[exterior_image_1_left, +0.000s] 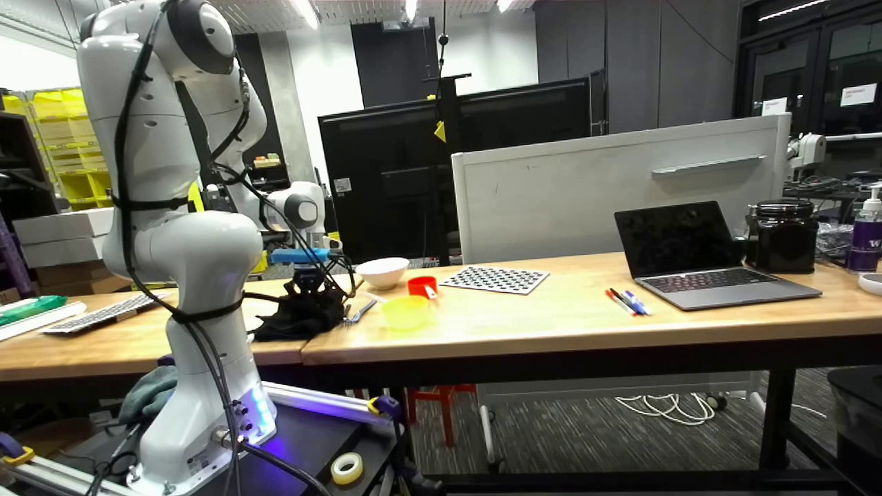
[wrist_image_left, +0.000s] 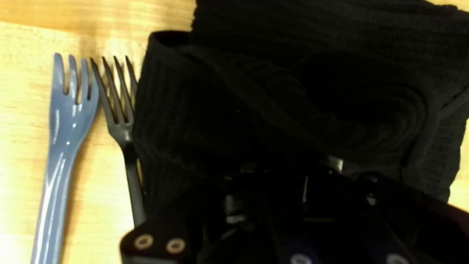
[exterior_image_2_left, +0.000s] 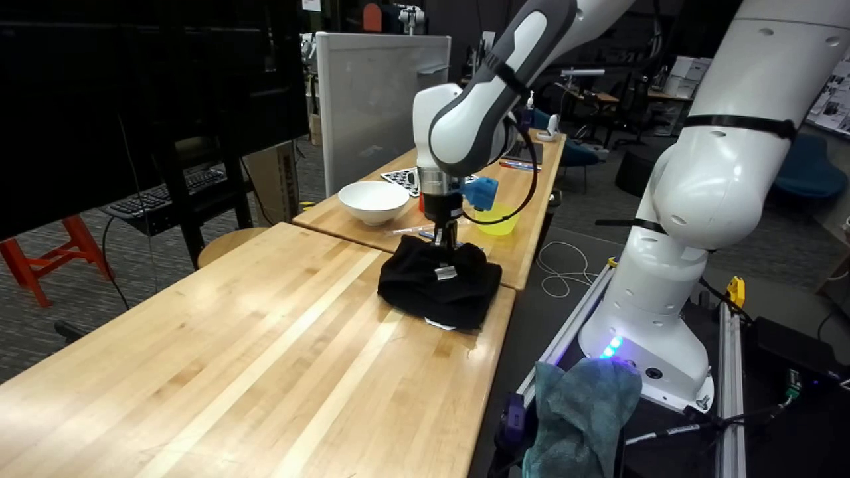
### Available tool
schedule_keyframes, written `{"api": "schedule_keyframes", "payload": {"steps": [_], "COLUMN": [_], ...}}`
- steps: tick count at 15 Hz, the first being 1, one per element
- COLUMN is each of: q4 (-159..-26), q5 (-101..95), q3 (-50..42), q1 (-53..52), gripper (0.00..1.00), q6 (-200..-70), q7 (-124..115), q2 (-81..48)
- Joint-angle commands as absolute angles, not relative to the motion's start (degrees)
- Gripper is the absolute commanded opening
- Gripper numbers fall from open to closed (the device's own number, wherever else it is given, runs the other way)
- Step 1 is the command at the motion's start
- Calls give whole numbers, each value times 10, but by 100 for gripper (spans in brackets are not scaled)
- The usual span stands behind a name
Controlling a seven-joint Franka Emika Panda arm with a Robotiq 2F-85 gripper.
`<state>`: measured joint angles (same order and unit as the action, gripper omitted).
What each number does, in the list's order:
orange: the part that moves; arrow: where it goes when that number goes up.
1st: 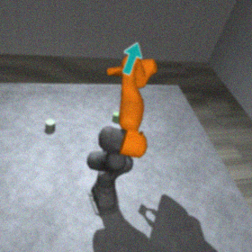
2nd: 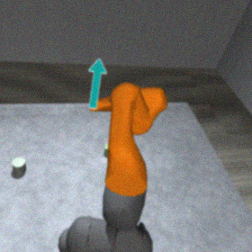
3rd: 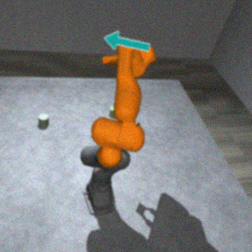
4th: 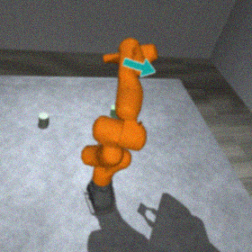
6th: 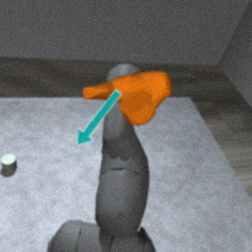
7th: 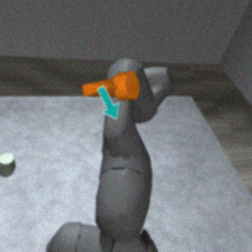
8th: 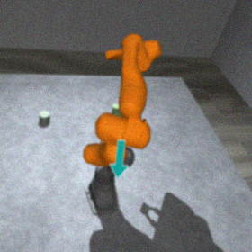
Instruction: Use the black towel to clean the table
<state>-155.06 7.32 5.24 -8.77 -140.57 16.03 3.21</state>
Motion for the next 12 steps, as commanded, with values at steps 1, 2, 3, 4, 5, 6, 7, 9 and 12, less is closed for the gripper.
{"api": "schedule_keyframes", "payload": {"steps": [1,2,3,4,5,6,7,9,12], "q4": [-1571,-1569,-1567,-1562,-1559,-1553,-1549,-1539,-1521], "q5": [53,50,47,47,45,43,40,28,15], "q3": [55,57,61,65,69,75,79,90,107], "q1": [-81,-82,-85,-88,-91,-96,-98,-104,-115], "gripper": [4,4,4,4,4,4,4,4,4], "q6": [-1431,-1430,-1429,-1429,-1429,-1429,-1428,-1425,-1420], "q7": [161,157,153,148,145,139,134,116,90], "q2": [6,5,2,-1,-4,-9,-12,-19,-32]}}
